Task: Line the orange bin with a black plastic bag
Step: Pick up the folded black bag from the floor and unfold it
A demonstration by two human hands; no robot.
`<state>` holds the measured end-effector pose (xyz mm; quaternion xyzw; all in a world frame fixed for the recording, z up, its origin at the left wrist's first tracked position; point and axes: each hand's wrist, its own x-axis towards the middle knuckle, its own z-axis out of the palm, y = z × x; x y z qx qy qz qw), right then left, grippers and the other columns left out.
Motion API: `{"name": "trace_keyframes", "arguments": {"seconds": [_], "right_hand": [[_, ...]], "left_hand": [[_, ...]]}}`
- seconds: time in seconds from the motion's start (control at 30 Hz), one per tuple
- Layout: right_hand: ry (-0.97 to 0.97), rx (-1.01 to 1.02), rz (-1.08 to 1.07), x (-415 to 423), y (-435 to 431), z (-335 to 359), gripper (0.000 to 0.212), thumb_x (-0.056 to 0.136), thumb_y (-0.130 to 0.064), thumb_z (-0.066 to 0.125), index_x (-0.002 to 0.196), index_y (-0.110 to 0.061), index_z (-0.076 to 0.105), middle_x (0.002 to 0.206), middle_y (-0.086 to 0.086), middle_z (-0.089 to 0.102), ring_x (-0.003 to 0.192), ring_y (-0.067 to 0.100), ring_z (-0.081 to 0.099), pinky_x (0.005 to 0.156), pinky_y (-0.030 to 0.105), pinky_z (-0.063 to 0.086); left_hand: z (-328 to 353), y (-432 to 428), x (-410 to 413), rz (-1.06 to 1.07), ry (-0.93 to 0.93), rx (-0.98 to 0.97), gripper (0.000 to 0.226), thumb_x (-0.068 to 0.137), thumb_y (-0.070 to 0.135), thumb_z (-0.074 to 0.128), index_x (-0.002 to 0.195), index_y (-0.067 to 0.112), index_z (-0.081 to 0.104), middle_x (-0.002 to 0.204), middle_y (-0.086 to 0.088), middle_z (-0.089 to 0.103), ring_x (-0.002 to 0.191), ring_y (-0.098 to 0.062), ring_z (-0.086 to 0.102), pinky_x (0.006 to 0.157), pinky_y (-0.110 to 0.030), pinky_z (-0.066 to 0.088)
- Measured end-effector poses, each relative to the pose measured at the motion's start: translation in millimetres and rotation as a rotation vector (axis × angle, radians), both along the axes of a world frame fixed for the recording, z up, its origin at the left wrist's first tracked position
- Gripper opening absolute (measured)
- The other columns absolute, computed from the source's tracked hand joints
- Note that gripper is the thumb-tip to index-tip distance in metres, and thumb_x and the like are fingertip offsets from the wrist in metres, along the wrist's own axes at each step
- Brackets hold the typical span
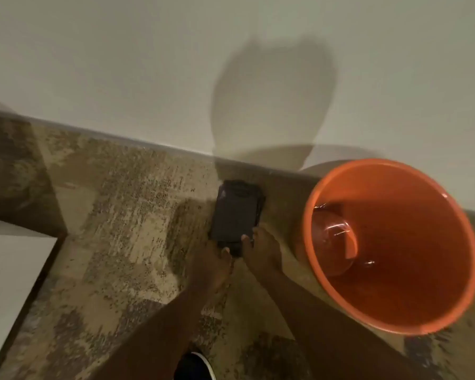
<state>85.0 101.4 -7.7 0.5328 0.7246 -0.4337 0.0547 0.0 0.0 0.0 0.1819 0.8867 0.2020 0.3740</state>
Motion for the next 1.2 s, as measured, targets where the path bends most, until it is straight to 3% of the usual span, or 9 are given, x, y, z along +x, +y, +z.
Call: {"name": "trace_keyframes", "arguments": {"seconds": [0.07,0.17,0.33,0.53,0.63,0.73,0.97,1.1,1.2], "right_hand": [[-0.005,-0.027,-0.074,-8,3,-20,0.053,0.099,-0.036,0.057,0.145,-0.010,0.053,0.143,0.014,0.059,0.131,0.031,0.056,0.108,0.041,0.045],[-0.052,-0.058,-0.138,-18,8,-44,0.053,0.100,-0.032,0.057,0.148,-0.012,0.050,0.150,0.012,0.054,0.138,0.030,0.050,0.114,0.041,0.040],[-0.075,-0.058,-0.226,-20,11,-72,0.053,0.100,-0.026,0.058,0.150,-0.012,0.047,0.149,0.012,0.053,0.136,0.031,0.050,0.111,0.038,0.041],[-0.046,-0.065,-0.373,-30,13,-73,0.052,0.098,-0.030,0.061,0.146,-0.012,0.050,0.145,0.012,0.058,0.131,0.032,0.055,0.108,0.043,0.046],[-0.029,-0.071,-0.369,-34,14,-64,0.041,0.099,-0.032,0.059,0.133,-0.011,0.061,0.134,0.012,0.065,0.121,0.032,0.060,0.101,0.042,0.050],[0.056,-0.102,-0.375,-37,12,-42,0.033,0.098,-0.034,0.061,0.123,-0.013,0.067,0.121,0.009,0.070,0.112,0.029,0.064,0.095,0.041,0.053],[0.278,-0.199,-0.373,-33,5,41,0.014,0.096,-0.031,0.064,0.097,-0.018,0.070,0.096,0.004,0.072,0.091,0.024,0.068,0.085,0.049,0.058],[0.364,-0.249,-0.309,-29,6,109,0.015,0.098,-0.029,0.063,0.095,-0.015,0.069,0.091,0.006,0.073,0.087,0.026,0.070,0.082,0.050,0.058],[0.384,-0.292,-0.236,-23,7,164,0.017,0.096,-0.030,0.063,0.102,-0.016,0.072,0.093,0.001,0.076,0.088,0.021,0.072,0.083,0.046,0.059]], "left_hand": [[-20,9,-5,0.052,-0.025,0.051,0.033,0.099,0.028,0.056,0.114,0.001,0.067,0.102,-0.022,0.070,0.089,-0.037,0.067,0.072,-0.037,0.054],[-48,22,-14,0.112,0.004,0.030,0.039,0.100,0.030,0.053,0.128,0.005,0.060,0.114,-0.019,0.067,0.099,-0.036,0.066,0.084,-0.044,0.056],[-64,32,-18,0.262,-0.037,0.097,0.041,0.098,0.021,0.055,0.135,0.005,0.057,0.124,-0.015,0.065,0.112,-0.036,0.064,0.097,-0.049,0.053],[-66,34,-16,0.320,-0.074,0.102,0.030,0.097,0.020,0.055,0.119,0.004,0.066,0.107,-0.013,0.071,0.095,-0.029,0.069,0.076,-0.035,0.056],[-52,37,-18,0.414,-0.139,0.105,0.029,0.100,0.022,0.053,0.118,0.004,0.067,0.105,-0.008,0.070,0.085,-0.020,0.064,0.058,-0.020,0.041],[-34,39,-22,0.495,-0.193,0.091,0.025,0.100,0.029,0.053,0.104,0.008,0.066,0.098,-0.005,0.067,0.078,-0.016,0.061,0.058,-0.024,0.042],[34,39,-30,0.618,-0.384,0.078,0.049,0.100,0.041,0.051,0.128,0.003,0.063,0.120,-0.016,0.067,0.108,-0.033,0.064,0.095,-0.044,0.053],[88,33,-29,0.732,-0.570,0.137,0.062,0.099,0.057,0.046,0.125,0.004,0.064,0.101,-0.016,0.071,0.087,-0.031,0.068,0.074,-0.037,0.054],[140,28,-35,0.829,-0.755,0.295,0.046,0.097,0.046,0.057,0.114,0.003,0.067,0.103,-0.021,0.074,0.088,-0.035,0.071,0.079,-0.044,0.058]]}}
